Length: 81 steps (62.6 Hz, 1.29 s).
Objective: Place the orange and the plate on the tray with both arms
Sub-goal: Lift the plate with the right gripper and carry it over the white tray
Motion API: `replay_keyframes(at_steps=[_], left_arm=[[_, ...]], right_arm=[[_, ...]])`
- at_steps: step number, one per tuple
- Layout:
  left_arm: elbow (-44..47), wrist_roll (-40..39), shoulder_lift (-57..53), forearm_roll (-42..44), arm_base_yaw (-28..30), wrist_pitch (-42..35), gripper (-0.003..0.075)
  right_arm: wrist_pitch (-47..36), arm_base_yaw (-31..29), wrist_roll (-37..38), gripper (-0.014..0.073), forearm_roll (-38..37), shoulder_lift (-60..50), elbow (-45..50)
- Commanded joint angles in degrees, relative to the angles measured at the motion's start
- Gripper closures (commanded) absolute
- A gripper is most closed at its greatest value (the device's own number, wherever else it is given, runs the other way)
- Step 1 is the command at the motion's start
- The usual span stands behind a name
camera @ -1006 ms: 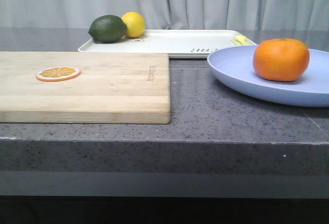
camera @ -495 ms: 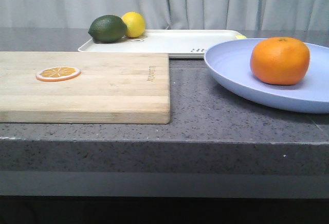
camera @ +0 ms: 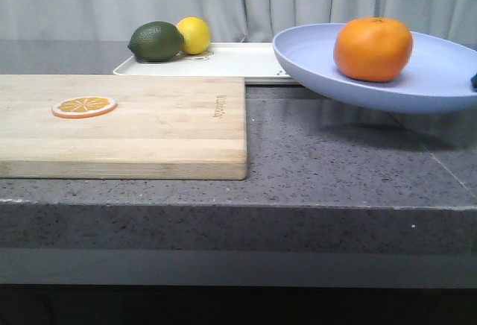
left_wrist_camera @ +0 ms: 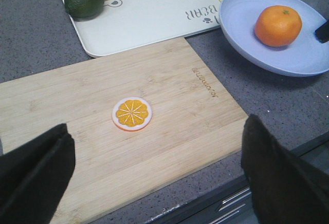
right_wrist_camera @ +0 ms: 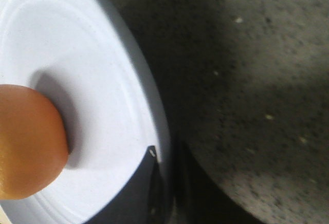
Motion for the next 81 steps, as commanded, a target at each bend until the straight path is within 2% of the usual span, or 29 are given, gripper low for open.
replay_keyframes(at_steps=[1, 15, 32, 42, 57, 64, 81], left_arm=[[-1.4, -0.4, 0.0, -1.0, 0.2, -4.9, 0.0080], [-1.4, -0.4, 0.0, -1.0, 0.2, -4.9, 0.0080], [-1.4, -0.4, 0.0, -1.0, 0.2, -5.0, 0.0080], [-1.4, -0.4, 0.0, -1.0, 0.2, -5.0, 0.0080], [-1.4, -0.4, 0.0, -1.0, 0.2, -5.0, 0.0080], [-1.4, -0.4, 0.0, -1.0, 0.2, -5.1, 0.0080], [-1.4, -0.4, 0.0, -1.0, 0.2, -5.3, 0.0080]], right_arm=[[-2.5, 3.2, 6.2, 0.0701, 2.0, -2.0, -4.8], [-4.7, 10.7, 16.2, 0.0701, -4.3, 2.6, -16.0], [-2.4, 16.9, 21.9, 0.0701, -4.6, 13.9, -33.0], [-0.9, 18.8, 26.6, 0.0701, -6.5, 21.3, -44.0], [1.1, 21.0, 35.9, 0.0701, -18.5, 30.0, -59.0], [2.5, 21.0, 38.5, 0.0701, -20.4, 33.4, -64.5], [1.9, 21.0, 40.4, 0.0701, -20.4, 36.5, -67.7]])
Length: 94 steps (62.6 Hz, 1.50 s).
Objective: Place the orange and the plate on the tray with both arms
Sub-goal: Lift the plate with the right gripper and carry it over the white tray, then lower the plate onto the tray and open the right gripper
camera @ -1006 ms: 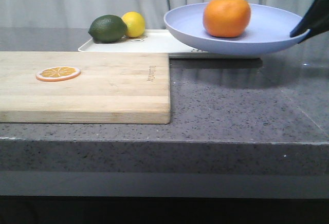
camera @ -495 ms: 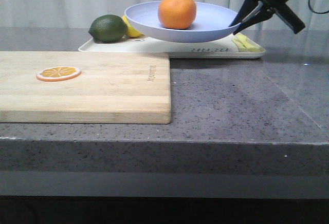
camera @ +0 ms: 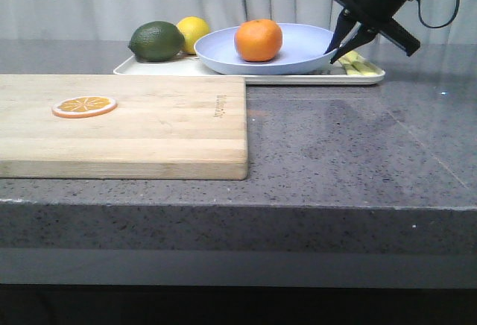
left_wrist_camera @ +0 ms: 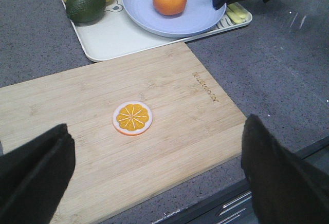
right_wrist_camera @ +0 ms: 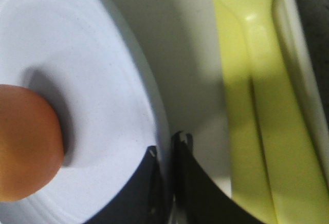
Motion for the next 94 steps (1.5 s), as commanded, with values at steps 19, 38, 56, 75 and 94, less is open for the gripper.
replay_keyframes(at_steps=[19, 38, 56, 75, 94], left_arm=[[-1.4, -0.4, 0.0, -1.0, 0.2, -4.6, 0.0080], [-1.4, -0.4, 0.0, -1.0, 0.2, -4.6, 0.0080], [-1.4, -0.4, 0.0, -1.0, 0.2, -5.5, 0.0080], [-1.4, -0.4, 0.0, -1.0, 0.2, -5.5, 0.0080], [-1.4, -0.4, 0.0, -1.0, 0.2, -5.4, 0.0080]], right_arm=[[-3.7, -0.1, 1.2, 0.0701, 1.8, -3.5, -2.3], [-2.3, -0.1, 1.2, 0.0459, 1.8, -3.5, -2.3], [-1.5, -0.1, 1.1, 0.0267, 2.3, -4.2, -2.3], [0.1, -0.1, -11.2, 0.0267, 1.9, -12.0, -2.3], [7.5, 1.1, -17.7, 0.0267, -10.9, -25.6, -1.4]])
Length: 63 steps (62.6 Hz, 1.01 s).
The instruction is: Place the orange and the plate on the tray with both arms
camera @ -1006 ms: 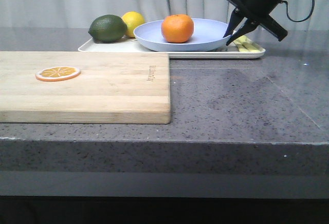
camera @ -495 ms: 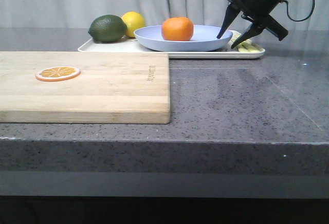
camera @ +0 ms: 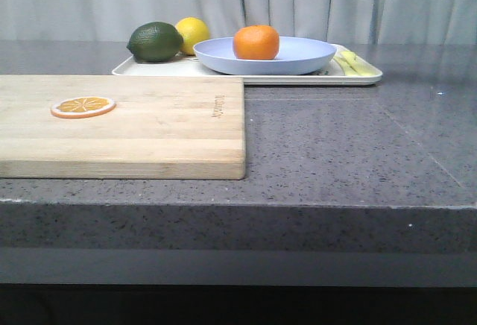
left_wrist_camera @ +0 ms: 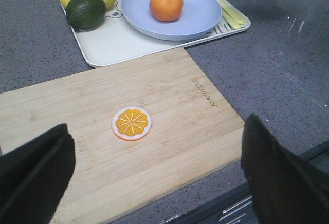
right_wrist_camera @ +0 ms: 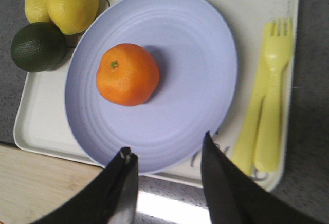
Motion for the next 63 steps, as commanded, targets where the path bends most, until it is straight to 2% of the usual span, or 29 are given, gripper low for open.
replay_keyframes(at_steps=[1, 7, 12, 25, 41, 50, 63], left_arm=[[-1.4, -0.4, 0.0, -1.0, 0.2, -4.6, 0.0080], [-1.4, -0.4, 0.0, -1.0, 0.2, -4.6, 0.0080], [-1.4, -0.4, 0.0, -1.0, 0.2, -4.5, 0.0080], [-1.4, -0.4, 0.0, -1.0, 0.2, -4.1, 0.0080], [-1.4, -0.4, 0.0, -1.0, 0.2, -4.1, 0.0080], [-1.4, -0.4, 0.0, -1.0, 0.2, -4.0, 0.0080], [-1.4, -0.4, 0.0, -1.0, 0.2, -4.0, 0.0080]], right_arm=[[1.2, 0.9, -1.5, 0.0267, -5.0, -8.6, -0.8], [1.4, 2.8, -1.7, 0.0267, -12.1, -14.4, 3.3], [-0.7, 4.1, -1.7, 0.0267, -14.9, -19.5, 8.2], [-10.0, 4.4, -2.3, 0.0272, -16.3, -34.5, 28.5], [-19.5, 4.4, -6.5, 0.0272, -17.2, -52.4, 54.1], [-20.8, 4.4, -6.7, 0.0272, -17.2, -61.7, 64.9], [-20.8, 4.4, -6.7, 0.0272, -17.2, -73.5, 75.8]])
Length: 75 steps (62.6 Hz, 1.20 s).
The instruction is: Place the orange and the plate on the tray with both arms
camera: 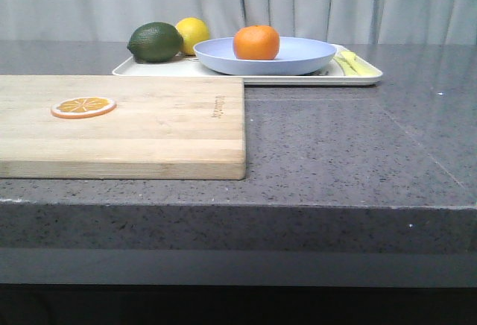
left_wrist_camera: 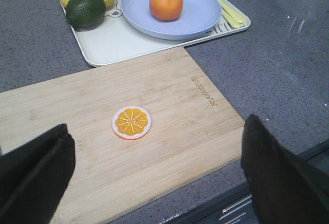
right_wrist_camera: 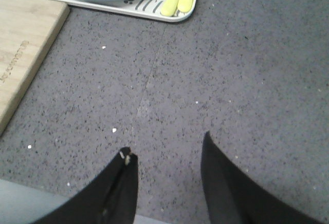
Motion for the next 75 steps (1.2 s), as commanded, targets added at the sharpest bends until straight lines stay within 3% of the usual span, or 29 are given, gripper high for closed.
replay_keyframes(at_steps=[1, 23, 53, 62, 67, 75], left_arm=[[-1.4, -0.4, 0.0, -1.0, 0.2, -4.0, 0.0080], [-1.4, -0.4, 0.0, -1.0, 0.2, -4.0, 0.0080], [-1.4, -0.4, 0.0, -1.0, 0.2, -3.9, 0.0093], [-1.4, -0.4, 0.0, -1.0, 0.2, -3.8, 0.0233], [-1.4, -0.4, 0.0, -1.0, 0.2, -3.8, 0.0389], [-1.4, -0.4, 0.0, -1.0, 0.2, -3.8, 0.0580]], right_arm=[[-4.2, -0.1, -0.6, 0.0272, -0.4, -5.4, 2.4], [-4.3, -0.1, -0.6, 0.0272, -0.2, -22.0, 14.1], [-4.1, -0.1, -0.6, 0.0294, -0.3, -23.7, 15.7], [-4.0, -0.1, -0.6, 0.0445, -0.3, -23.7, 15.7], [-3.7, -0.1, -0.6, 0.0575, -0.3, -23.7, 15.7], [-3.7, -0.1, -0.6, 0.0704, -0.3, -23.7, 15.7]])
